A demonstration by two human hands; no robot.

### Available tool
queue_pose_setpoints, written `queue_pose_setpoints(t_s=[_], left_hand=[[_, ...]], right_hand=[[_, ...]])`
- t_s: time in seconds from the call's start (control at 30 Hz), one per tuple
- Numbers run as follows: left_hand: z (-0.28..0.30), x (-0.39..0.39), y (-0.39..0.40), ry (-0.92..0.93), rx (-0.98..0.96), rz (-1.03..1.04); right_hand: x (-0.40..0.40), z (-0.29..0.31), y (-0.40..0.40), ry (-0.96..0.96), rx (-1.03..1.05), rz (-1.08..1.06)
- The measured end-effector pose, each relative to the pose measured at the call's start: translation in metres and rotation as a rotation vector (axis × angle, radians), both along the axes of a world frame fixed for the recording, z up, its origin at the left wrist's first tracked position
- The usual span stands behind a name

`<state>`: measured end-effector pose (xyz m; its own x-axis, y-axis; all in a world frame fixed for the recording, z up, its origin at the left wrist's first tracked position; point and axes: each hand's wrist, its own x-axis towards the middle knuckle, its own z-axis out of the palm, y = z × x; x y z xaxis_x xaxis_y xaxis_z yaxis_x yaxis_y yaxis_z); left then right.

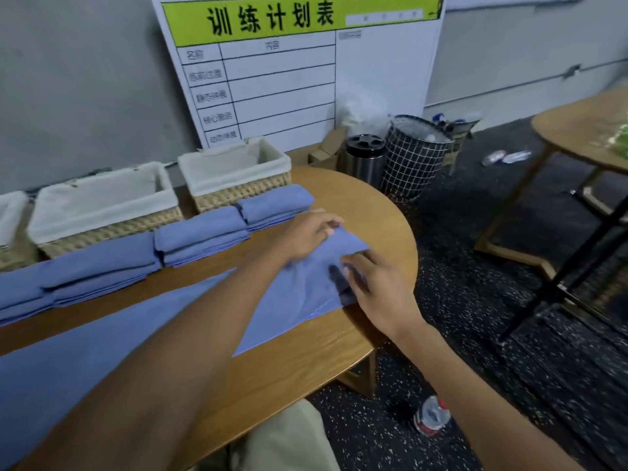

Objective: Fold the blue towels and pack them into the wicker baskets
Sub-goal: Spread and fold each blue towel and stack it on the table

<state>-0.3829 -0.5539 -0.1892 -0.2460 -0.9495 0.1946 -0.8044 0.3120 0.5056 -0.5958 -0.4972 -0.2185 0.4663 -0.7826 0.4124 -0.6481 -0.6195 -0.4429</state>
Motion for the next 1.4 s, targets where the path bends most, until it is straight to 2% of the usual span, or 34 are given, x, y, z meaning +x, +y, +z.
queue_pose_setpoints(t_s=[0.1,0.2,0.3,0.4,0.53,0.6,0.7,0.83,1.0,1.1,1.27,1.33,1.4], left_hand=[[-0.001,-0.008,-0.026,-0.030,0.081,-0.031],[-0.001,-0.009,-0.040,-0.041,0.105,-0.082],[0.006,-0.010,-0.039,0.047,0.092,-0.110],[0.014,-0.017,-0.036,0.142,0.032,-0.121],[0.023,-0.025,-0.033,0.113,-0.026,-0.237],[0.024,-0.026,-0.035,0.043,-0.038,-0.266],[0.017,-0.027,-0.040,-0.174,-0.049,-0.192],[0.001,-0.035,-0.044,-0.284,-0.066,-0.136],[-0.005,-0.054,-0.048,-0.213,-0.143,-0.097],[-0.019,-0.058,-0.051,-0.264,-0.137,-0.077],[-0.001,-0.057,-0.029,-0.180,-0.411,0.018],[0.002,-0.058,-0.003,-0.114,-0.388,0.014],[-0.010,-0.058,0.026,-0.196,-0.296,0.014]], right_hand=[[-0.007,0.001,-0.028,-0.149,0.102,-0.108],[-0.007,0.005,-0.052,-0.061,0.194,-0.233],[-0.005,0.010,-0.062,0.009,0.232,-0.258],[-0.006,0.010,-0.065,-0.075,0.283,-0.248],[-0.013,0.016,-0.061,-0.323,0.343,-0.144],[-0.023,0.024,-0.056,-0.382,0.381,-0.123],[-0.036,0.029,-0.051,-0.360,0.412,-0.097],[-0.043,0.023,-0.049,-0.251,0.414,-0.107],[-0.054,0.013,-0.050,-0.232,0.411,-0.127],[-0.058,0.011,-0.050,-0.238,0.400,-0.128],[-0.058,0.010,-0.047,-0.175,0.324,-0.101],[-0.057,0.010,-0.045,-0.164,0.281,-0.105],[-0.054,0.010,-0.040,-0.116,0.229,-0.105]])
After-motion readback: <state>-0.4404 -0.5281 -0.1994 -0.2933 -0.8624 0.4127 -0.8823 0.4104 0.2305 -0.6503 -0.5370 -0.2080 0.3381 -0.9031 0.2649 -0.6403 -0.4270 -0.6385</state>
